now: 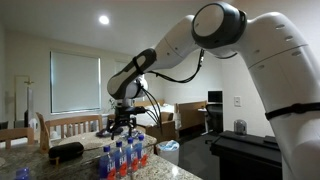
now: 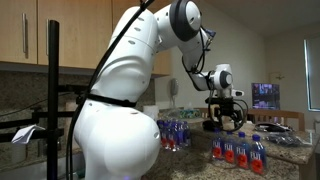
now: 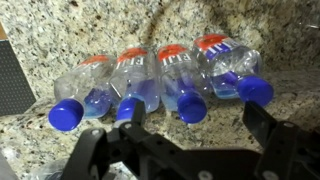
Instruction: Move the three bottles on the right forwards
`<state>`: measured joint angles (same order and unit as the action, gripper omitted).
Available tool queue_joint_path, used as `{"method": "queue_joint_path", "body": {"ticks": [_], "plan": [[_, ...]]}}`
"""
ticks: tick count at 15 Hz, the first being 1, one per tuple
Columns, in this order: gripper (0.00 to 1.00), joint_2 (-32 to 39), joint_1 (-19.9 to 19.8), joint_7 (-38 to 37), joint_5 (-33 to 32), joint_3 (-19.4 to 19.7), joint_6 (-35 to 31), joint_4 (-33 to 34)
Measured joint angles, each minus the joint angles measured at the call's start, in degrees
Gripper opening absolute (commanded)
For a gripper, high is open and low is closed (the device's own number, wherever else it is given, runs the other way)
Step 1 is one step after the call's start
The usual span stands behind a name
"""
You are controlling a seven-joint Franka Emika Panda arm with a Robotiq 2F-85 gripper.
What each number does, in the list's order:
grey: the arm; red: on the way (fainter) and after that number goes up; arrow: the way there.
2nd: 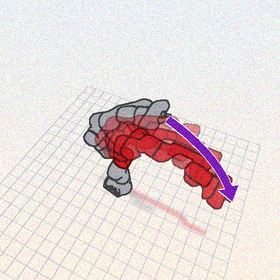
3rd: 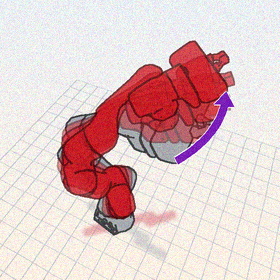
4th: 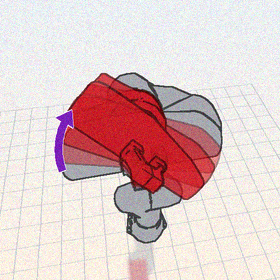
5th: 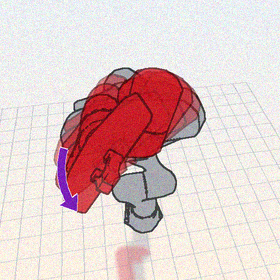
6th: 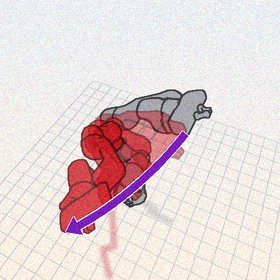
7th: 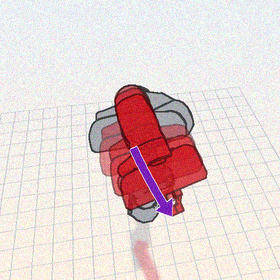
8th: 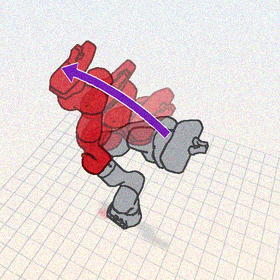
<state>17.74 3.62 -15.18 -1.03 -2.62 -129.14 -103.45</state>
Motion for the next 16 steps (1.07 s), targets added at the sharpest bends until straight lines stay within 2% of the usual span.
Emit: {"method": "queue_joint_path", "body": {"ticks": [2,3,6,11,12,14,15,16], "plan": [[0.96,0.95,0.39,-0.32,0.0,0.37,-0.52,0.65],[0.82,1.45,0.59,-0.58,0.0,0.48,-0.57,1.04],[0.62,3.03,1.26,-1.13,0.0,0.93,-0.57,2.24],[0.52,5.05,2.37,-2.42,-0.79,2.05,-0.57,3.73],[0.55,5.32,2.59,-2.69,-0.87,2.36,-0.57,3.9],[0.49,5.77,2.77,-3.24,-1.1,2.69,-0.57,4.17],[0.42,5.99,2.81,-3.44,-1.28,2.81,-0.57,4.32],[0.25,6.16,2.85,-3.52,-1.46,2.92,-0.57,4.42]]}}
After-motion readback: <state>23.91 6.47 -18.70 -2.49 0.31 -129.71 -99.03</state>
